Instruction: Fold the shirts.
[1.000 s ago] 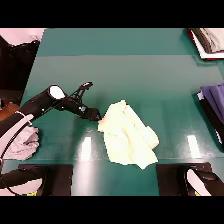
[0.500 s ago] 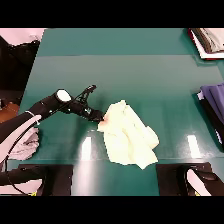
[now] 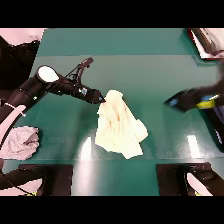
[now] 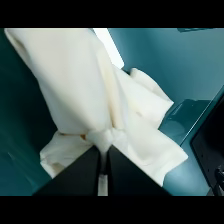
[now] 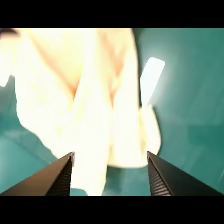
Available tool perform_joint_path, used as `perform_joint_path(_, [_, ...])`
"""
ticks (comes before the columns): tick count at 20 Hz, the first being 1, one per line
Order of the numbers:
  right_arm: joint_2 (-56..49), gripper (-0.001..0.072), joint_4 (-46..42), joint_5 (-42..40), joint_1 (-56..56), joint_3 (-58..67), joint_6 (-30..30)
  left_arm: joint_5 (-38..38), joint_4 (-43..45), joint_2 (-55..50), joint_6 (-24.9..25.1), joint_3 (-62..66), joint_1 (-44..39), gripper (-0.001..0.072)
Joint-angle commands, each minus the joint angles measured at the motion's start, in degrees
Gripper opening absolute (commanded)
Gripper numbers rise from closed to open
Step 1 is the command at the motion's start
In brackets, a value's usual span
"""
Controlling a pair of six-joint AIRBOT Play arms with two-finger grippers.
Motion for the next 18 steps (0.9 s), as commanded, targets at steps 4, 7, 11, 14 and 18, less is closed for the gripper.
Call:
perform_joint_path(4, [-0.1, 0.0522, 0.2, -24.2, 21.2, -28.9, 7.5, -4.5, 2.9, 0.8, -0.5, 2.3, 0.2, 0.0027])
perform_joint_path(7, [-0.1, 0.0523, 0.7, -28.3, 26.1, -33.2, 9.6, -4.4, 2.9, 0.8, -1.3, 2.3, 0.2, 0.0027])
perform_joint_path(11, [-0.1, 0.0519, 4.7, -32.0, 28.0, -35.9, 9.6, -4.5, 2.9, 0.8, -2.0, 2.3, 0.2, 0.0027])
perform_joint_path(14, [-2.1, 0.0414, 4.6, -33.0, 27.9, -35.8, 9.5, -4.4, 2.9, 0.8, -2.4, 2.3, 0.2, 0.0027])
perform_joint_path(18, [-5.0, 0.0024, 4.0, -31.8, 27.8, -31.2, 7.5, -2.8, 4.8, 2.3, -4.7, 2.9, 0.2, 0.0026])
